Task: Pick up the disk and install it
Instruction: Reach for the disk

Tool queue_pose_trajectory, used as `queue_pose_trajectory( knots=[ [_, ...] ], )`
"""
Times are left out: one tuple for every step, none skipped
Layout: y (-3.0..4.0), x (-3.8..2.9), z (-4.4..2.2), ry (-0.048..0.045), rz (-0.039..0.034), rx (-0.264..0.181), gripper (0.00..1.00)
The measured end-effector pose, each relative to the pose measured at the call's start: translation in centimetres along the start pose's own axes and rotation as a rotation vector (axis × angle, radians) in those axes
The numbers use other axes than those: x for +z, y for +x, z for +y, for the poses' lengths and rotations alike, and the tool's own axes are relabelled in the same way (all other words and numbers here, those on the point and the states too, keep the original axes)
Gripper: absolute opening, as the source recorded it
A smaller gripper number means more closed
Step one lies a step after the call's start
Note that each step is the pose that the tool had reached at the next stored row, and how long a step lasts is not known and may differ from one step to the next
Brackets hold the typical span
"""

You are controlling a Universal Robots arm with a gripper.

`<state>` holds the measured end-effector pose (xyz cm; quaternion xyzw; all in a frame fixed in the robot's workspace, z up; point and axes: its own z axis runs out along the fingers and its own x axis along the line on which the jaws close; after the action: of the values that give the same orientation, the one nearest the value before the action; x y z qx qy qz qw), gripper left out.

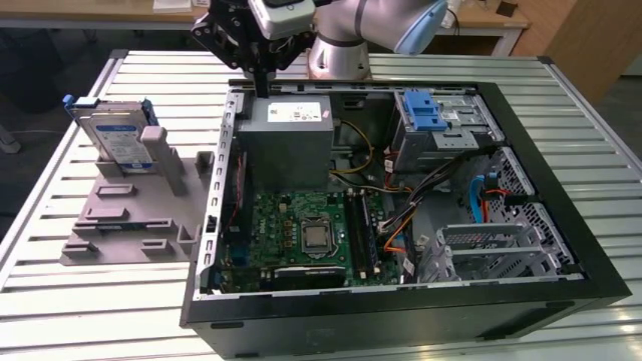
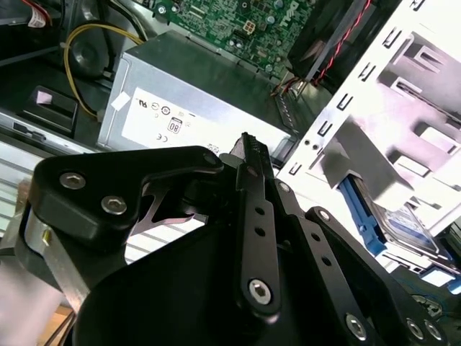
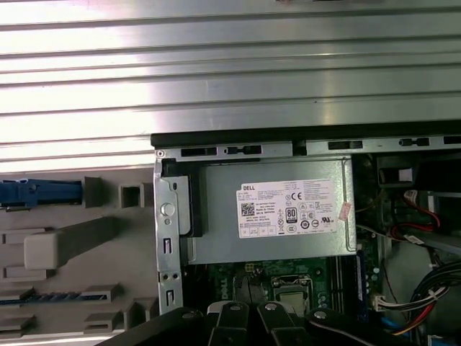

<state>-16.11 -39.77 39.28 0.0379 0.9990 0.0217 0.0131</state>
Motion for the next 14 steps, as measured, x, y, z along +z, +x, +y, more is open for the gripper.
queue_pose_trajectory(
  knots=[
    [0.03, 0.00, 0.00, 0.0000, 0.0000, 0.000, 0.11],
    [0.06, 0.00, -0.01, 0.0000, 0.0000, 0.000, 0.11],
    [0.09, 0.00, -0.01, 0.0000, 0.0000, 0.000, 0.11],
    [0.12, 0.00, -0.01, 0.0000, 0.0000, 0.000, 0.11],
    [0.15, 0.00, -0.01, 0.0001, 0.0000, 0.000, 0.11],
    [0.19, 0.00, -0.01, 0.0000, 0.0000, 0.000, 0.11],
    [0.22, 0.00, -0.02, 0.0000, 0.0000, 0.000, 0.11],
    [0.25, 0.00, -0.02, 0.0000, 0.0000, 0.000, 0.11],
    [0.28, 0.00, -0.02, 0.0000, 0.0000, 0.000, 0.11],
    [0.31, 0.00, -0.02, 0.0000, -0.0001, 0.000, 0.11],
    [0.34, 0.00, -0.03, 0.0001, 0.0000, 0.000, 0.11],
    [0.38, 0.00, -0.03, 0.0001, 0.0000, 0.000, 0.11],
    [0.42, 0.00, -0.03, 0.0000, 0.0000, 0.000, 0.11],
    [0.45, 0.00, -0.03, 0.0000, 0.0000, 0.000, 0.11]
  ],
)
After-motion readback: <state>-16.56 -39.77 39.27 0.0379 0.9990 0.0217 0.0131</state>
